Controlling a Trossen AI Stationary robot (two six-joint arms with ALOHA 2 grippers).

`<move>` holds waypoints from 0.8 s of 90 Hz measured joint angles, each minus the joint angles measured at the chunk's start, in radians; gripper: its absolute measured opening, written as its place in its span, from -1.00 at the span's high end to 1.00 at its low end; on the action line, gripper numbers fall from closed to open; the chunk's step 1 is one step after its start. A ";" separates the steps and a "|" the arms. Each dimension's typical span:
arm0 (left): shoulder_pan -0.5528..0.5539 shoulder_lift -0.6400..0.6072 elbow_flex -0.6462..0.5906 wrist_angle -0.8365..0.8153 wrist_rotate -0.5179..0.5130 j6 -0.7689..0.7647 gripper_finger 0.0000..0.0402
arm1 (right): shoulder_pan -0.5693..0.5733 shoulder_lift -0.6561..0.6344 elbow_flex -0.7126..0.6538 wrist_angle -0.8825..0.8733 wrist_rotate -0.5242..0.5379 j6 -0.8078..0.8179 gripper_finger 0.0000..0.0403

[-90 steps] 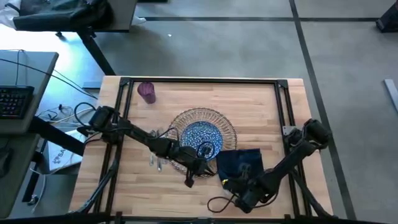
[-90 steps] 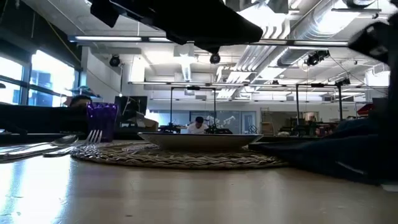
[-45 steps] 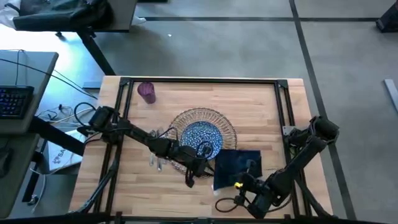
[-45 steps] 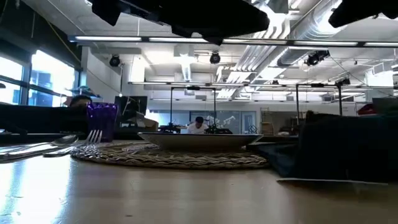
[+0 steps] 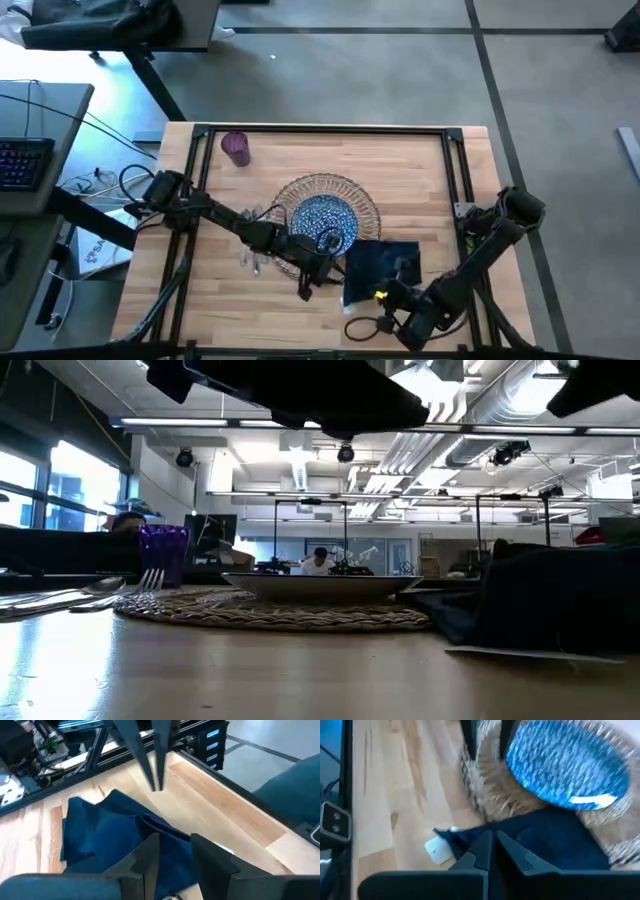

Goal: Set table place
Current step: Fold the blue napkin

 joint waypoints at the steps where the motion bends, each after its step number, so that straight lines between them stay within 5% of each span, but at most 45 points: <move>1: 0.000 0.000 0.000 -0.002 -0.005 -0.003 0.54 | -0.004 0.000 -0.001 -0.008 -0.012 0.007 1.00; 16: 0.000 0.000 0.000 -0.035 -0.017 -0.027 0.54 | -0.081 0.001 -0.006 -0.193 -0.151 0.076 0.93; 31: 0.000 0.000 0.000 -0.054 -0.017 -0.049 0.54 | -0.178 0.001 -0.006 -0.224 -0.292 -0.038 0.60; 50: 0.001 0.000 0.000 -0.054 -0.017 -0.049 0.54 | -0.297 0.004 -0.053 -0.092 -0.427 -0.219 0.22; 72: 0.001 0.000 -0.006 -0.084 -0.016 -0.069 0.54 | -0.246 0.006 -0.184 0.169 -0.824 -0.231 0.30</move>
